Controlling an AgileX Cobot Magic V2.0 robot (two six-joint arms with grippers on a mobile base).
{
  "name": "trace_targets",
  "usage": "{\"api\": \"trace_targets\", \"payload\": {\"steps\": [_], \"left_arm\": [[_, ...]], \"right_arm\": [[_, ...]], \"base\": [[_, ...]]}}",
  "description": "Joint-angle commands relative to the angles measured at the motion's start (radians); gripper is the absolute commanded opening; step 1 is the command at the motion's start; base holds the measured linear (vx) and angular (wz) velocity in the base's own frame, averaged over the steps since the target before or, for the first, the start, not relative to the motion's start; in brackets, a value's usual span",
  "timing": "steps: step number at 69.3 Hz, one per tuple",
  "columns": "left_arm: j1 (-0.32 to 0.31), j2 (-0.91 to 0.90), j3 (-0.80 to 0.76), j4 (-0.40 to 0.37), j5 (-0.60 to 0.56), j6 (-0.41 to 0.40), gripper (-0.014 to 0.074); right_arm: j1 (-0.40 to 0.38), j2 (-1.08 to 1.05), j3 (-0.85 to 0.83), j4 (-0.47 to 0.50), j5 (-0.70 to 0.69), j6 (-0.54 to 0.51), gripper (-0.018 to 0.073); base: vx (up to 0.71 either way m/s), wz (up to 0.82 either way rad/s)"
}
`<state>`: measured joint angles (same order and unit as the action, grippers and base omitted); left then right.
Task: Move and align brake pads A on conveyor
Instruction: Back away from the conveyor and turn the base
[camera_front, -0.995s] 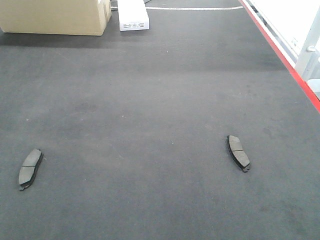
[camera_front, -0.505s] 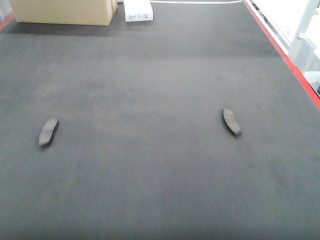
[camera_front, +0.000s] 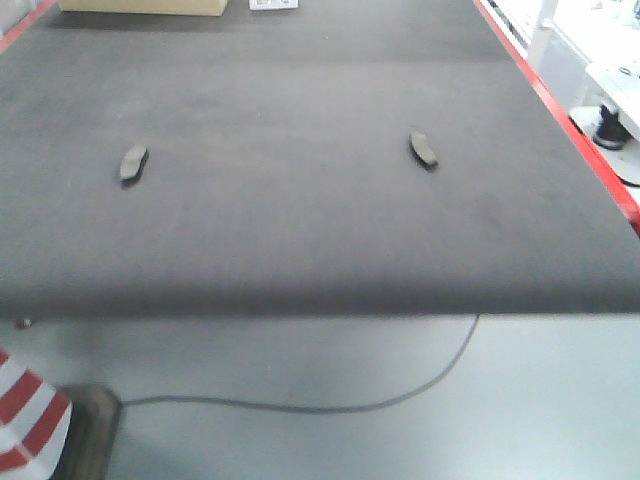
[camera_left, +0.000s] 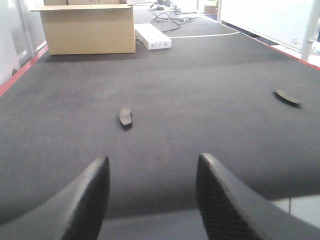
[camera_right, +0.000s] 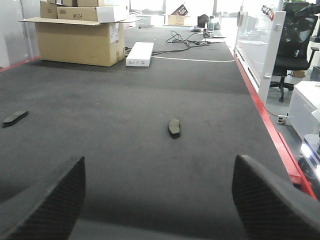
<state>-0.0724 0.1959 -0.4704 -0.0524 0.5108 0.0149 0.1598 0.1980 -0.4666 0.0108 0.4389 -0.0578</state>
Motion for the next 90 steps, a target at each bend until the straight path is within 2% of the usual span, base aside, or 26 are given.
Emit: {"api": "trace_targets", "payload": {"steps": [1, 41, 90], "left_arm": [[-0.001, 0.008, -0.024, -0.01, -0.081, -0.006, 0.0388], [-0.001, 0.007, -0.024, -0.01, -0.081, -0.006, 0.0388], [-0.001, 0.006, -0.025, -0.01, -0.081, -0.006, 0.0388]], "right_arm": [[-0.006, 0.015, -0.022, -0.004, -0.079, -0.011, 0.057], [-0.006, 0.015, -0.022, -0.004, -0.079, -0.011, 0.057], [-0.006, 0.015, -0.022, -0.004, -0.079, -0.011, 0.057]], "base": [[-0.44, -0.04], [-0.37, -0.14], [-0.24, -0.87]]}}
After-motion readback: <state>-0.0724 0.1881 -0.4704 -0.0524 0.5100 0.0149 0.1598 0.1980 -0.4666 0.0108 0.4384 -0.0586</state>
